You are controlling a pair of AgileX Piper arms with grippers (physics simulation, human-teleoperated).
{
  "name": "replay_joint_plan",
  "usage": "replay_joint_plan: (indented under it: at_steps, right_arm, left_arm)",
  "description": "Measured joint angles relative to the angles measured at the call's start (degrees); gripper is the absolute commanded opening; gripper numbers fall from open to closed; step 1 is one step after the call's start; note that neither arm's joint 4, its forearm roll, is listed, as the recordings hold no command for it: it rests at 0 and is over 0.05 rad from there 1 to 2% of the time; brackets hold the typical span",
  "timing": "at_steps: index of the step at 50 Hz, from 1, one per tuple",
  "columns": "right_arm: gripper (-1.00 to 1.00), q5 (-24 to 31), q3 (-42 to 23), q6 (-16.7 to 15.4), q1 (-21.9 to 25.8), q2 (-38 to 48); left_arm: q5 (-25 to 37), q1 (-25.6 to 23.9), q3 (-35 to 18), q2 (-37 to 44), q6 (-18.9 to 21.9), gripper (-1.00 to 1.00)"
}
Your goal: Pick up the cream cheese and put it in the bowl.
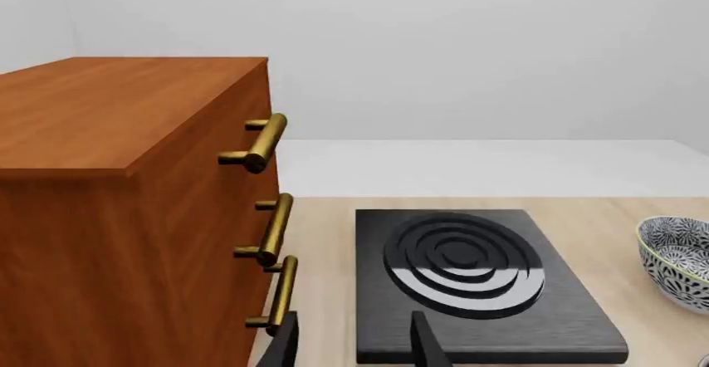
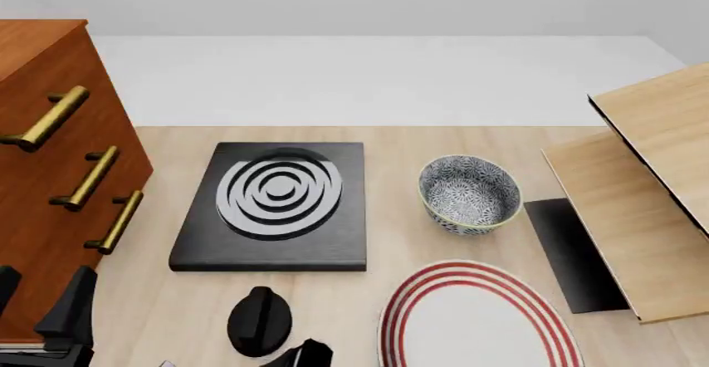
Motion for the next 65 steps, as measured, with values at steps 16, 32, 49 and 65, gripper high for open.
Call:
replay_joint_plan:
  at_steps: [16,32,49,65]
  right_arm:
    - [1.0,-2.8,-0.7,1.4,0.0,4.4]
    - [1.0,-5.8,-2.2,3.3,0.2,10.3]
    - [1.0,-7.6,-4.0,4.6,0.7,14.9]
    - [-1.0,-6.2,-2.2,1.6,-0.3,11.0]
  left_arm:
    - [0.0,0.0,0.0,0.0,0.0,1.0]
    - [0.0,0.0,0.0,0.0,0.0,1.0]
    - [0.0,0.0,0.0,0.0,0.0,1.0]
    - [0.0,0.0,0.0,0.0,0.0,1.0]
